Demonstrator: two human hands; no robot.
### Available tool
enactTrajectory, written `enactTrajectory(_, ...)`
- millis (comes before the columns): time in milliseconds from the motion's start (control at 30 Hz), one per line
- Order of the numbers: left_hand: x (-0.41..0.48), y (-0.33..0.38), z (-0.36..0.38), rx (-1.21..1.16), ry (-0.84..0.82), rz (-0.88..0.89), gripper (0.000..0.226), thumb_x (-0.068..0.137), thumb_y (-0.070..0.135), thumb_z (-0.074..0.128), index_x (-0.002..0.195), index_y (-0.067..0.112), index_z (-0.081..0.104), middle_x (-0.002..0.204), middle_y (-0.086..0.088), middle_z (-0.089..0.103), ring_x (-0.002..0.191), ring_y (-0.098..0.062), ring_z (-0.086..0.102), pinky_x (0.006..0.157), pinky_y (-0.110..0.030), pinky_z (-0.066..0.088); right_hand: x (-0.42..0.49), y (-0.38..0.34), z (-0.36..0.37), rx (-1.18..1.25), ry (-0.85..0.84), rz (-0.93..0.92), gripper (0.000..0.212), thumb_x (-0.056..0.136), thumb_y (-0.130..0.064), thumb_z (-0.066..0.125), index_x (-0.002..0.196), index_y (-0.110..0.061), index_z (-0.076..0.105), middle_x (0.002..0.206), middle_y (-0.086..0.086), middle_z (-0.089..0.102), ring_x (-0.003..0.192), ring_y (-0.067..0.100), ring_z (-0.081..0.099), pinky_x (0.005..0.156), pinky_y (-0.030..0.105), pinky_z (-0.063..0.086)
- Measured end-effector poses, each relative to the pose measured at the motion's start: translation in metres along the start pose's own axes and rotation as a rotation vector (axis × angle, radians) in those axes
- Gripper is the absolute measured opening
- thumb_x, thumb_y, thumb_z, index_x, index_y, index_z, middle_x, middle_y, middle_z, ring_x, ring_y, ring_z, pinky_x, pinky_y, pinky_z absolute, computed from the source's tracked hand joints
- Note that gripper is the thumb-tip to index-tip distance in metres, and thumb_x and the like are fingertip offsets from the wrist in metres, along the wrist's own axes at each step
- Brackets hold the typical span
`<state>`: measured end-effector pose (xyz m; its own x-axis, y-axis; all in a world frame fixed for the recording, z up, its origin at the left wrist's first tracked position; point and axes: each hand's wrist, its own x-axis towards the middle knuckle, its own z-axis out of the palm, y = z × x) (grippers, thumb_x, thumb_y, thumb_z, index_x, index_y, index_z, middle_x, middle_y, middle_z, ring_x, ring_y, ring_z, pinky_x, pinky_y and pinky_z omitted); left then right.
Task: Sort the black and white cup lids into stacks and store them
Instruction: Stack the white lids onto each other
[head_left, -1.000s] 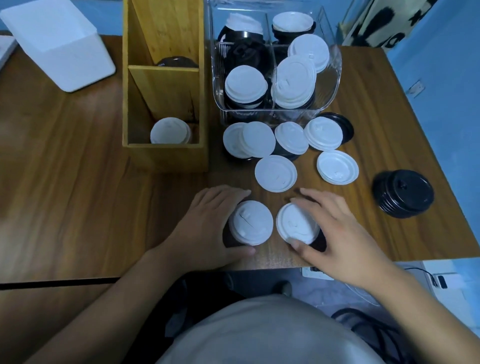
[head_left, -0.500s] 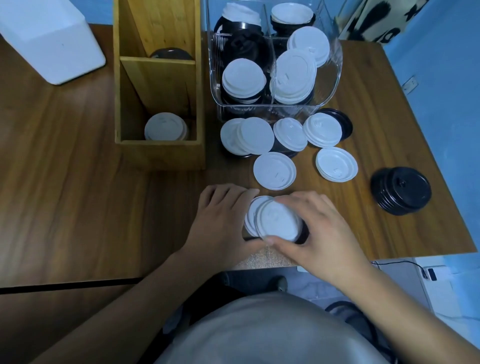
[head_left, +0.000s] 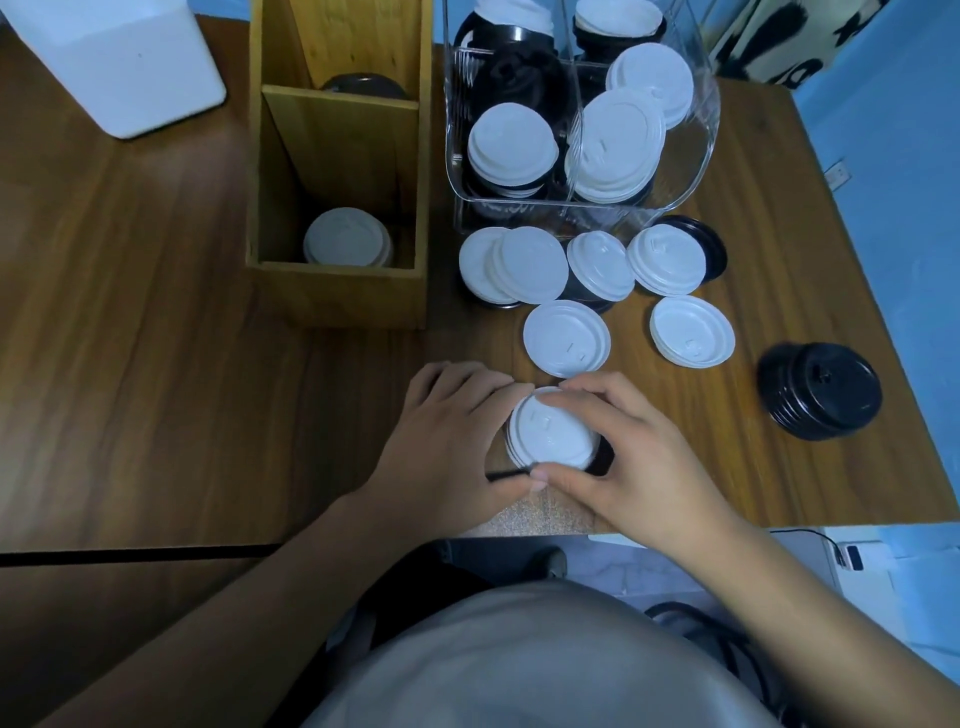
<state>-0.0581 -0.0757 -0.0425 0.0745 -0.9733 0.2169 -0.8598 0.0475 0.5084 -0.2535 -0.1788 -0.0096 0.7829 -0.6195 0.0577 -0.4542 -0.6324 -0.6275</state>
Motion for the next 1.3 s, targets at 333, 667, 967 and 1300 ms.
enactTrajectory(333, 0.002, -0.003, -0.001, -0.023, -0.070, 0.034, 0.084, 0.074, 0.068, 0.072, 0.142, 0.020, 0.056, 0.128, 0.011, 0.061, 0.129, -0.012, 0.048, 0.117, -0.045, 0.024, 0.000, 0.012, -0.007, 0.121, -0.082, -0.056, 0.055, 0.078, -0.028, 0.088, 0.128, -0.018, 0.067, 0.139, -0.005, 0.055, 0.132, 0.010, 0.052, 0.110, 0.028, 0.041)
enactTrajectory(667, 0.002, -0.004, -0.003, -0.008, -0.107, 0.071, 0.079, 0.078, 0.067, 0.068, 0.142, 0.023, 0.055, 0.134, 0.013, 0.059, 0.133, -0.011, 0.045, 0.119, -0.043, 0.019, 0.000, 0.020, -0.013, 0.058, -0.189, -0.118, 0.057, 0.079, -0.032, 0.085, 0.131, -0.020, 0.065, 0.146, -0.010, 0.051, 0.136, 0.008, 0.048, 0.113, 0.033, 0.041)
enactTrajectory(967, 0.001, 0.000, 0.002, 0.066, -0.047, 0.081, 0.077, 0.080, 0.069, 0.065, 0.139, 0.019, 0.059, 0.139, 0.006, 0.057, 0.131, -0.017, 0.049, 0.117, -0.048, 0.029, -0.001, 0.014, -0.020, -0.083, -0.091, -0.143, 0.052, 0.087, -0.044, 0.076, 0.131, -0.021, 0.062, 0.146, -0.016, 0.052, 0.133, 0.010, 0.047, 0.106, 0.032, 0.044)
enactTrajectory(1300, 0.001, 0.004, 0.000, 0.070, -0.072, 0.063, 0.078, 0.081, 0.069, 0.066, 0.141, 0.020, 0.055, 0.142, 0.007, 0.054, 0.135, -0.015, 0.046, 0.121, -0.049, 0.025, 0.033, 0.041, -0.037, -0.381, 0.083, -0.175, 0.015, 0.094, -0.021, 0.070, 0.108, -0.016, 0.072, 0.101, -0.004, 0.069, 0.096, 0.023, 0.058, 0.079, 0.039, 0.052)
